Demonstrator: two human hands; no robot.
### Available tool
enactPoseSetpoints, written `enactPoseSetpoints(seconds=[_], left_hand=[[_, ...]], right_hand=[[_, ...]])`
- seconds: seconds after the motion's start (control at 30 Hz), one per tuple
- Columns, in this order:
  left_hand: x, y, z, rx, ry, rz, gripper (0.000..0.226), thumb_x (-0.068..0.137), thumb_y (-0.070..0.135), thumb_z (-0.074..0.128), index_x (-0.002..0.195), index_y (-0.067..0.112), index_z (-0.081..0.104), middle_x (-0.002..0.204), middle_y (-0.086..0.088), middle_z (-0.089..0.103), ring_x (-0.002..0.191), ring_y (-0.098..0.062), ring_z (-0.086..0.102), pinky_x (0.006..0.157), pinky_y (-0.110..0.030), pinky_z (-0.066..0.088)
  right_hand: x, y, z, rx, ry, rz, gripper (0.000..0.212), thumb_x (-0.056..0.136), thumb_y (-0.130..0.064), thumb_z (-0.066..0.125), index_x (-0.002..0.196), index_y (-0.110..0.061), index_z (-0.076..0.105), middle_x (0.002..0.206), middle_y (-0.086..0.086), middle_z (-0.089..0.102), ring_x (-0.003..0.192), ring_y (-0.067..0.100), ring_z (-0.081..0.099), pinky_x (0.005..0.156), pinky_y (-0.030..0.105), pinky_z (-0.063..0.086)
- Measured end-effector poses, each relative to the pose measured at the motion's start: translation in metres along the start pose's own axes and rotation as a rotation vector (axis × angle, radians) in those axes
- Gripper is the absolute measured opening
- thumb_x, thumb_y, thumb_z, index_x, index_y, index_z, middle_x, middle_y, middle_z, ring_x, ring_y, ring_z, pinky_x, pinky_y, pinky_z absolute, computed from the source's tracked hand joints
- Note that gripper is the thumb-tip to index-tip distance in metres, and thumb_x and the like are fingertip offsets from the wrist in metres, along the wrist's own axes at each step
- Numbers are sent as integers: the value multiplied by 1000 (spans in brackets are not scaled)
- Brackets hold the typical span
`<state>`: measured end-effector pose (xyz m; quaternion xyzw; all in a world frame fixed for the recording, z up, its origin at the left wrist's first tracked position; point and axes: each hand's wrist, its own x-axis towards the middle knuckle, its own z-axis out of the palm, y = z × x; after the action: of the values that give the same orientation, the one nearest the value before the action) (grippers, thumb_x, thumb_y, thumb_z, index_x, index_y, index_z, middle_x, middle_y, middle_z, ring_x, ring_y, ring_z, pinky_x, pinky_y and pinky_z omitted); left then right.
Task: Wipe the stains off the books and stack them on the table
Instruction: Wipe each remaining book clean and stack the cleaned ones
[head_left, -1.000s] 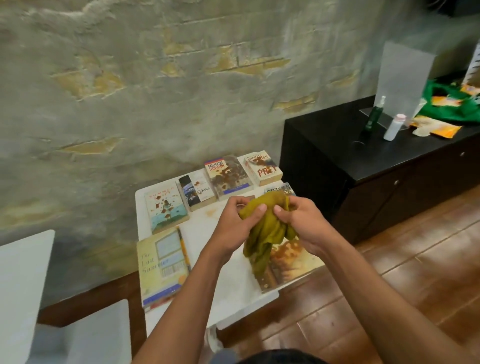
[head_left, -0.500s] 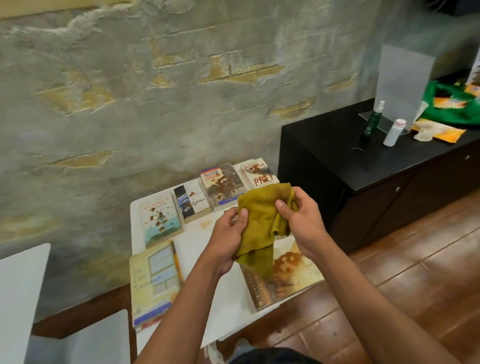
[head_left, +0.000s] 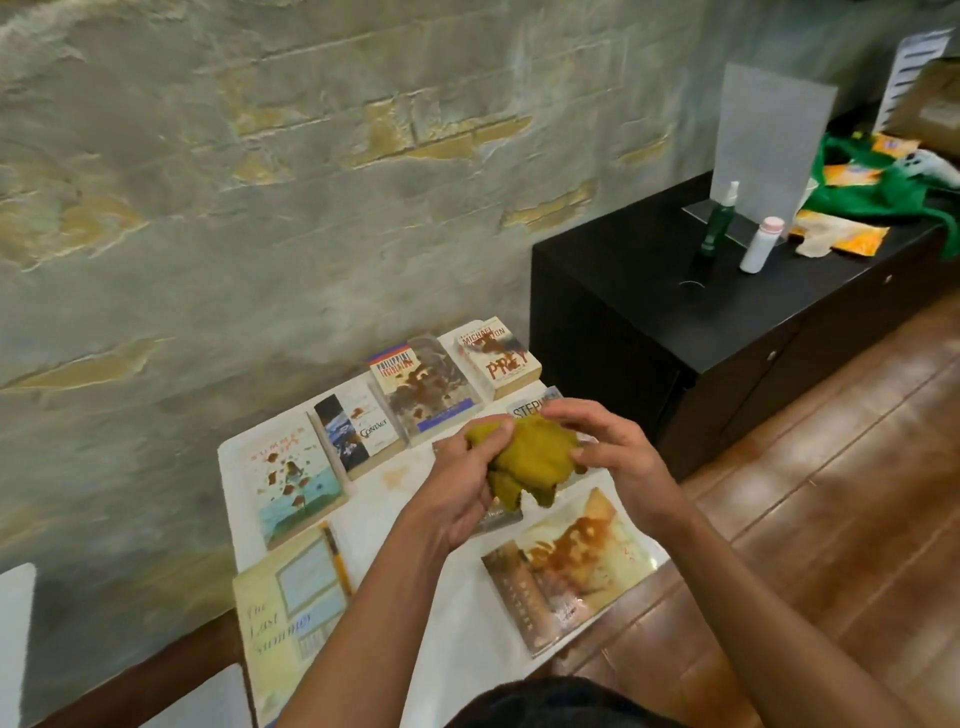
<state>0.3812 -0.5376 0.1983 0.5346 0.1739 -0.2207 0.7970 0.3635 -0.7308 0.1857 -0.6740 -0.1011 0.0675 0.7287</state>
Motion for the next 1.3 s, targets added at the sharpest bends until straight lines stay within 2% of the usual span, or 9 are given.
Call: enactPoseSetpoints(seconds=[0.17,0.4,0.57,0.73,0.87,1.0,1.13,1.23,1.3], left_hand=[[15,4,-6,-43,-106,-154,50,101,44,49,135,9,58,120,-18,70,108,-28,70,82,-38,62],[26,-4,-7,-136,-213,-341,50,104,45,45,135,8,58,122,-23,69,112,-31,69,92,-43,58],[26,-18,-4,-128,-260,-331,45,100,47,49,127,14,63,122,-14,71,112,-27,69,97,-43,56],[26,-32,-6,234,-289,-200,48,85,38,69,126,14,61,114,-7,75,104,-19,72,86,-31,59],[24,-46,3,413,-326,-107,50,75,42,80,117,20,66,105,-1,77,101,-19,73,91,-39,59],[29,-64,1,664,-393,-39,41,82,42,81,115,24,66,104,6,75,98,-12,72,90,-38,59],[40,-81,-32,926,-217,31,39,89,43,73,120,24,62,112,10,65,94,-3,64,73,-16,51],[40,-104,-66,1083,17,180,39,90,38,73,121,19,62,117,3,62,99,-10,61,65,-7,39],[36,-123,-84,1200,62,202,50,88,44,74,128,18,57,126,-2,54,114,-17,53,80,-13,39]], right_hand=[[0,5,15,-65,-34,-13,74,81,-69,62,140,-26,54,140,-3,53,131,25,50,105,40,47],[-9,27,33,-382,242,-7,52,87,-36,75,134,-34,53,125,-16,62,118,9,60,94,28,54],[-16,38,39,-19,585,187,39,83,-32,76,118,-18,64,105,-3,75,99,18,72,80,30,60],[-28,43,27,370,496,199,61,85,-30,76,133,-1,52,125,18,65,114,35,64,94,46,55],[-44,37,24,741,506,245,56,97,-39,51,136,1,51,131,24,61,120,39,61,102,51,50],[-46,45,22,252,698,352,34,92,-21,66,122,-7,59,112,18,72,97,31,72,82,47,61],[-72,54,2,241,806,426,17,94,-11,65,111,-13,63,98,17,74,76,29,74,49,29,57],[-100,73,-17,37,835,518,22,93,-15,69,114,-16,63,101,16,73,83,33,74,60,43,61],[-113,91,-23,-281,839,607,24,91,-19,72,114,-18,63,102,8,72,90,28,71,78,49,61]])
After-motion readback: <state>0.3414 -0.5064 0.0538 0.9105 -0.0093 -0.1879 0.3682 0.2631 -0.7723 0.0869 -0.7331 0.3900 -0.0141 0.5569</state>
